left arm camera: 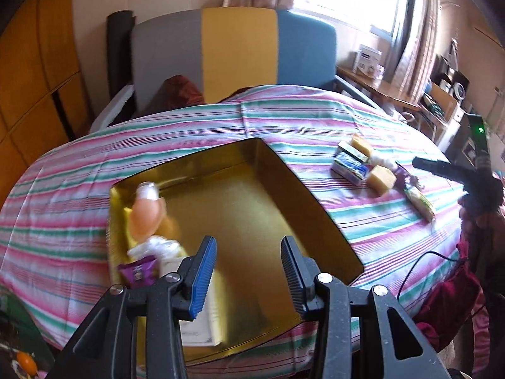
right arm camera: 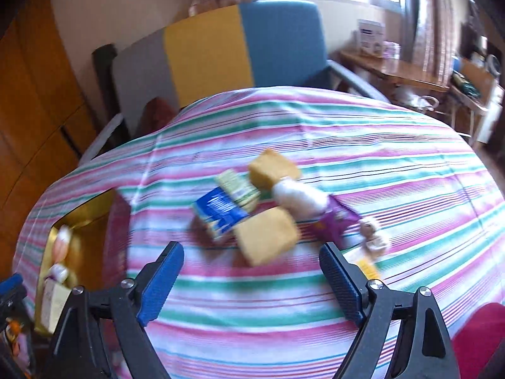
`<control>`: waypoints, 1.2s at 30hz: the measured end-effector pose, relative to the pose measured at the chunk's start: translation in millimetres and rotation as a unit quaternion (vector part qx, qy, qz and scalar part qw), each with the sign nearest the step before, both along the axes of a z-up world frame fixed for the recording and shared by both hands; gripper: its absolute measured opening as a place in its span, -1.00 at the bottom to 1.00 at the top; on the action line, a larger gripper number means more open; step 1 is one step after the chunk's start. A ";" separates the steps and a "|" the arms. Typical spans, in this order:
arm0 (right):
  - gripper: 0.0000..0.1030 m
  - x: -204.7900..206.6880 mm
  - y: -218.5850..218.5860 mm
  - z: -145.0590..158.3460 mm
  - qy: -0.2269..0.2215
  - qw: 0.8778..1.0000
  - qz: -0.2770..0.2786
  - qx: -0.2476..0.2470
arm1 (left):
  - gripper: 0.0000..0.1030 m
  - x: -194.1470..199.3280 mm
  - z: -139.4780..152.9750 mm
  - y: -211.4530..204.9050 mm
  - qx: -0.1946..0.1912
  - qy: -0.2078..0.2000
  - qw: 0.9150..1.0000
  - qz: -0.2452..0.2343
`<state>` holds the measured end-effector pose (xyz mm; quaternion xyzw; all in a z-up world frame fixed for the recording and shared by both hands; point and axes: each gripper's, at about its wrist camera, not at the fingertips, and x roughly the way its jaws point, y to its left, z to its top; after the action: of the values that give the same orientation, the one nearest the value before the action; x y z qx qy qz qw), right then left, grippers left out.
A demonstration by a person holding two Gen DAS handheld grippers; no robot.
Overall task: Organize objects
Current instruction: 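Move the left gripper to the blue Tempo tissue pack and close it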
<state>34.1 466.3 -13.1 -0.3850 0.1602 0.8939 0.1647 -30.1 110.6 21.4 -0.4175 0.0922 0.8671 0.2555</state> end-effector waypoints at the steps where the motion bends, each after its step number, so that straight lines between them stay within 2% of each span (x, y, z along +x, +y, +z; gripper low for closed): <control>1: 0.73 1.7 11.0 -2.4 0.002 1.000 -0.014 0.003 | -0.17 0.3 0.1 4.2 0.000 -0.001 1.000 -0.004; 4: 0.73 8.1 44.6 -15.9 0.001 0.998 -0.062 -0.002 | -0.17 -0.9 -1.0 25.6 -0.003 -0.005 1.000 -0.024; 7: 0.73 19.1 71.8 -27.3 0.009 0.992 -0.110 -0.062 | -0.17 -1.5 -3.6 45.5 -0.007 -0.012 0.999 -0.045; 9: 0.73 24.5 79.4 -26.9 0.025 0.989 -0.125 -0.079 | -0.17 -1.9 -6.2 62.5 -0.008 -0.018 0.998 -0.062; 15: 0.74 26.3 85.0 -33.7 0.027 0.984 -0.132 -0.116 | -0.17 -5.1 -11.8 113.8 0.003 -0.051 0.993 -0.105; 20: 0.74 26.8 84.3 -36.0 0.030 0.983 -0.127 -0.129 | -0.17 -17.8 -17.0 157.1 0.019 -0.093 0.988 -0.121; 22: 0.74 27.3 84.1 -35.6 0.034 0.983 -0.125 -0.133 | -0.17 -27.7 -23.5 172.8 0.022 -0.114 0.986 -0.117; 24: 0.76 27.0 84.4 -36.0 0.037 0.982 -0.122 -0.138 | -0.17 -44.1 -35.4 191.1 0.034 -0.157 0.981 -0.105; 29: 0.77 26.3 84.1 -35.8 0.043 0.982 -0.110 -0.150 | -0.17 -80.7 -67.2 226.3 0.044 -0.234 0.970 -0.052; 31: 0.78 25.8 83.8 -35.9 0.045 0.981 -0.104 -0.155 | -0.17 -95.0 -78.7 238.5 0.048 -0.253 0.966 -0.031; 36: 0.79 25.1 85.8 -36.6 0.053 0.979 -0.097 -0.172 | -0.17 -117.0 -98.5 263.9 0.041 -0.269 0.962 0.005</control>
<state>59.3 552.1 -49.7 -0.3421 0.3564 0.8520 0.1731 -147.1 374.4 -77.2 -0.6247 -0.0173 0.7275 0.2834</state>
